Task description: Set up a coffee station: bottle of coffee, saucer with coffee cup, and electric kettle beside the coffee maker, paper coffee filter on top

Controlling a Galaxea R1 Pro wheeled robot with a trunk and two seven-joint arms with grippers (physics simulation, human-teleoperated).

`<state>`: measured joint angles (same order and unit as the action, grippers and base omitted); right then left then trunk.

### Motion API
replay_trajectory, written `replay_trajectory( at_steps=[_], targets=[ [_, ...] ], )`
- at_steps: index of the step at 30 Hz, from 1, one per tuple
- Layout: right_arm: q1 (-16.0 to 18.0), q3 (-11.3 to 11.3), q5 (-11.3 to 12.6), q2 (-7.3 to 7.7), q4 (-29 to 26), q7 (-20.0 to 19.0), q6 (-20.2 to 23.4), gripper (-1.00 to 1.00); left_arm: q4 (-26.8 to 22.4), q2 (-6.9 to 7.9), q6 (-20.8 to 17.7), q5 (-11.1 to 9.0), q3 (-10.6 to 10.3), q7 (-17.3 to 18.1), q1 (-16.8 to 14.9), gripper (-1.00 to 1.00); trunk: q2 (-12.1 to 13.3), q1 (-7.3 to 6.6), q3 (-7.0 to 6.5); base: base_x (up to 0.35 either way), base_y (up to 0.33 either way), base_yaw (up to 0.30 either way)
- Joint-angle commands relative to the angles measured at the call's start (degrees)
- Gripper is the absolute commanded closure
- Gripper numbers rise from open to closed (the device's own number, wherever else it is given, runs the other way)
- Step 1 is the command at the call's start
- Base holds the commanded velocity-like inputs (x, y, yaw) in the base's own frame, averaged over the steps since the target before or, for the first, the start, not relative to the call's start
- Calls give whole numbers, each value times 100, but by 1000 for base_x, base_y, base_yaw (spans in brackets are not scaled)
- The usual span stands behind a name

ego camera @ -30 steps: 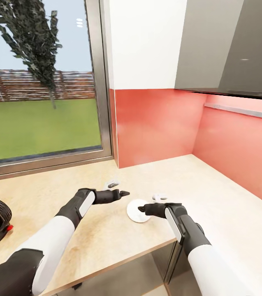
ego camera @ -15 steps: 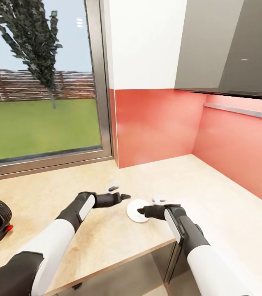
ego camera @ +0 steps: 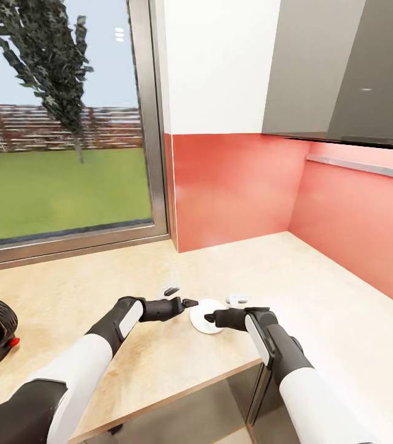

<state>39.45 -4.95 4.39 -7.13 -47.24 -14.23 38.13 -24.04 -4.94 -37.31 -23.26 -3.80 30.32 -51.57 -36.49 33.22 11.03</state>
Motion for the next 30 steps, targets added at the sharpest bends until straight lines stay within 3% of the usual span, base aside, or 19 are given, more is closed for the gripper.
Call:
replay_trajectory(
  at_steps=[1, 7, 30],
  targets=[
    [1, -5, 103, -4, 82, 13, 54, -100, -4, 2, -31, -27, -14, 7, -4, -100, -6, 3, 11, 0, 0, 0],
    [1, -6, 99, -78, 92, 8, 54, -100, 0, 2, -31, -23, -15, 278, -2, -100, -6, 3, 11, 0, 0, 0],
    [1, -6, 100, -209, 97, 8, 51, -100, -7, 11, -47, -30, 2, 334, -2, -100, -6, 3, 11, 0, 0, 0]
  ],
)
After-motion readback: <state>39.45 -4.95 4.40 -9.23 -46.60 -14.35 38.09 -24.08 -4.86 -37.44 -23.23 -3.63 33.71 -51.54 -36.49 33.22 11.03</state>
